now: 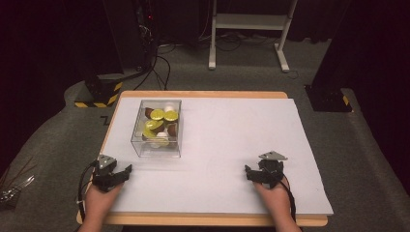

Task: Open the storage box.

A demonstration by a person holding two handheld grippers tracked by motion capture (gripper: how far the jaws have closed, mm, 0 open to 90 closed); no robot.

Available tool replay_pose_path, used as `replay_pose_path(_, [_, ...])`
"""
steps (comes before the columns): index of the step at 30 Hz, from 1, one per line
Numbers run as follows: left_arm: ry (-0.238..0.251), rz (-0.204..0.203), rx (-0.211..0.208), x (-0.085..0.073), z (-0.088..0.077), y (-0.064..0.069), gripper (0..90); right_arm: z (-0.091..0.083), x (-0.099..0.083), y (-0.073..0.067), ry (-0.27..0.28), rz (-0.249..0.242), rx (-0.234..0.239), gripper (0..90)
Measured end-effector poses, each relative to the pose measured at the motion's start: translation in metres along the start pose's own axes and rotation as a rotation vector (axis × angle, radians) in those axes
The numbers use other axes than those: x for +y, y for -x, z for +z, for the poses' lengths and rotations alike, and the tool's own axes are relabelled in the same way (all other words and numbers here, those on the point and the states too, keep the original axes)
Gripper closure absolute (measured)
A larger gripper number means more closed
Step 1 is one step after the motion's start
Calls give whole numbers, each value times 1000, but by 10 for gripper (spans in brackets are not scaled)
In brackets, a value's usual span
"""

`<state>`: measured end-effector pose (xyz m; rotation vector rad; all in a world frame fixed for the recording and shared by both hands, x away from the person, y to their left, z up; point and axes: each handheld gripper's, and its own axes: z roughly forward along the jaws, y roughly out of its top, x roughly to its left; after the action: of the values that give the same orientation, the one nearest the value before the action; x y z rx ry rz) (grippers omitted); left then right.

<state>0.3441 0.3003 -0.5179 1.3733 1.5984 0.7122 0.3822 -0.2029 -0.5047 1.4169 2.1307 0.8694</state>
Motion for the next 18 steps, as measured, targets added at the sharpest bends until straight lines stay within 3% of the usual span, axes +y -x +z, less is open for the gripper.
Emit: replay_pose_path(18, [2, -12, -3, 0, 1, 0, 342, 0, 0, 0, 1, -1, 0, 132])
